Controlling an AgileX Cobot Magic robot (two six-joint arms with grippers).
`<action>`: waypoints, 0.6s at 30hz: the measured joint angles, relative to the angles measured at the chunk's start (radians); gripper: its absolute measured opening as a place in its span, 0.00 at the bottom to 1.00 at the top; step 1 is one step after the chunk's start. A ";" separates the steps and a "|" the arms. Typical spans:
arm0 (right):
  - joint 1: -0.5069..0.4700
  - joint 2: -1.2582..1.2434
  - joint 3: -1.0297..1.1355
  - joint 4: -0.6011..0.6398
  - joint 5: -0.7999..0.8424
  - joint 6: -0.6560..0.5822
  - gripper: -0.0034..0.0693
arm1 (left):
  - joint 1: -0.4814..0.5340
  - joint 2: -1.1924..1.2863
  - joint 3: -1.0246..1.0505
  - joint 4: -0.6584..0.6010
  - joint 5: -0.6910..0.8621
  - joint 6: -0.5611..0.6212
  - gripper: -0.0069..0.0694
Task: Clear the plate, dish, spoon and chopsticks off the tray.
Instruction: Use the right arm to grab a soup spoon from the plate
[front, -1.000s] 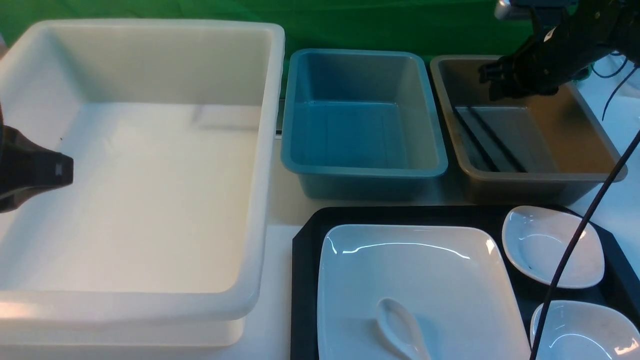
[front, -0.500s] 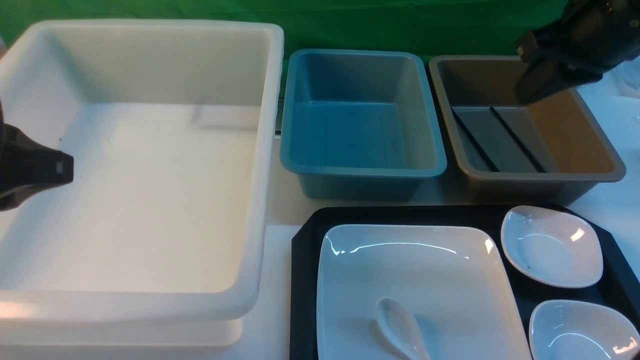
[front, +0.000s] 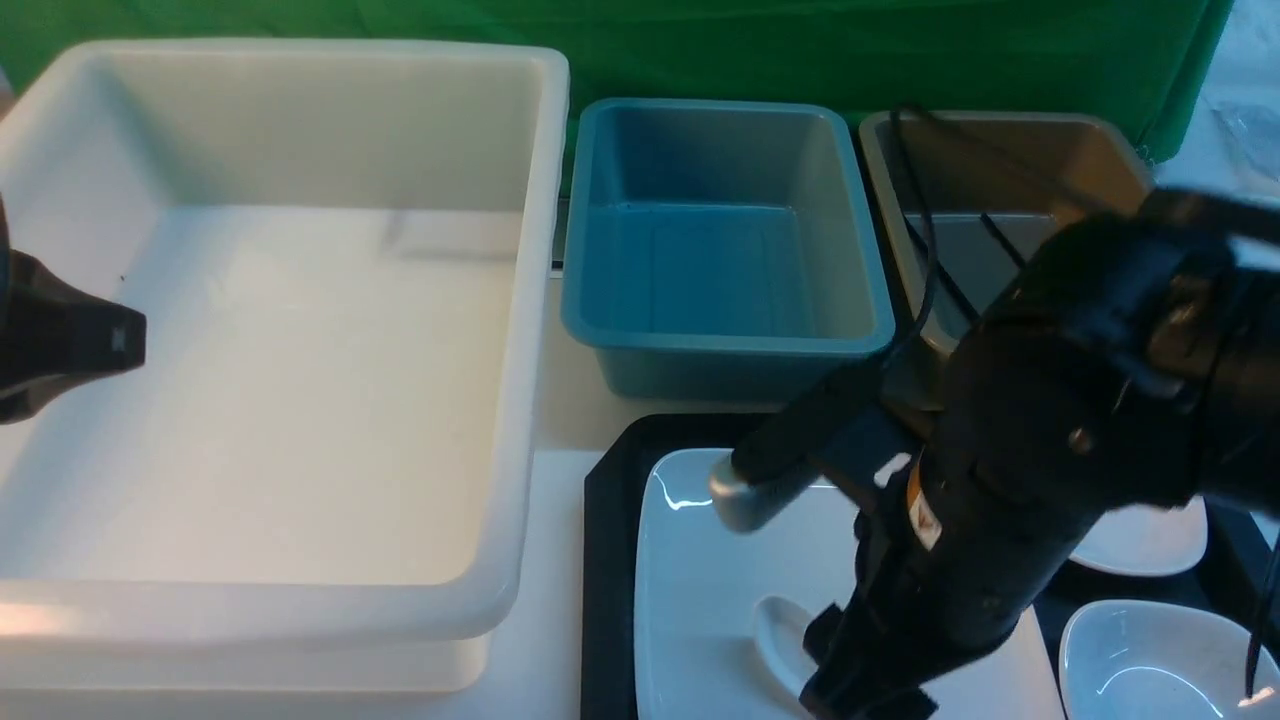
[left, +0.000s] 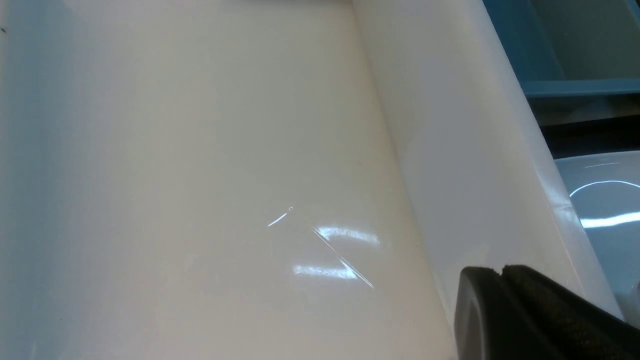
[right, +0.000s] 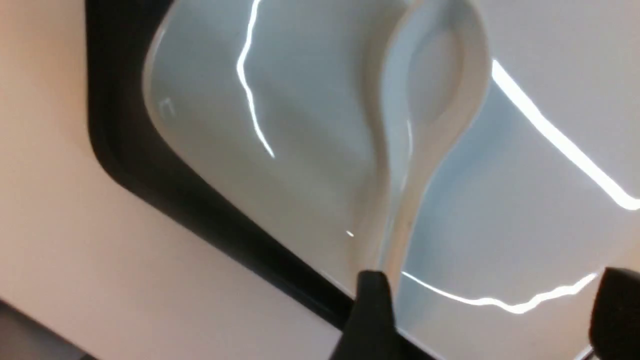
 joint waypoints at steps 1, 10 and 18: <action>0.001 0.002 0.005 -0.001 -0.009 0.005 0.82 | 0.000 0.000 0.000 0.002 0.000 0.000 0.11; 0.003 0.123 0.098 0.007 -0.125 0.056 0.72 | 0.000 0.000 0.000 0.011 0.000 -0.002 0.11; 0.003 0.180 0.099 0.010 -0.162 0.056 0.51 | 0.000 0.000 0.000 0.011 0.009 -0.038 0.11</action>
